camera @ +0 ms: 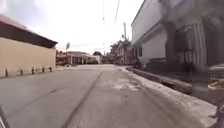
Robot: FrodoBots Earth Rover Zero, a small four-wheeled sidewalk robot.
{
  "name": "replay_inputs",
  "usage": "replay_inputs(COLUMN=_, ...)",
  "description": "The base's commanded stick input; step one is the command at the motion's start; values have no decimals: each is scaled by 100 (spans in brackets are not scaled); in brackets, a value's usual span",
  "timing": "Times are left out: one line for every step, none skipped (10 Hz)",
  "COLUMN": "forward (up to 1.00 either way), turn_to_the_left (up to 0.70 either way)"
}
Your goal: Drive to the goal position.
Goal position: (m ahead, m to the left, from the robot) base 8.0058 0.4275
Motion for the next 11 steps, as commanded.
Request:
replay_inputs(forward=70, turn_to_the_left=1)
replay_inputs(forward=70, turn_to_the_left=1)
replay_inputs(forward=70, turn_to_the_left=1)
replay_inputs(forward=70, turn_to_the_left=1)
replay_inputs(forward=70, turn_to_the_left=1)
replay_inputs(forward=70, turn_to_the_left=1)
replay_inputs(forward=70, turn_to_the_left=1)
replay_inputs(forward=70, turn_to_the_left=1)
replay_inputs(forward=70, turn_to_the_left=1)
replay_inputs(forward=70, turn_to_the_left=1)
replay_inputs(forward=70, turn_to_the_left=1)
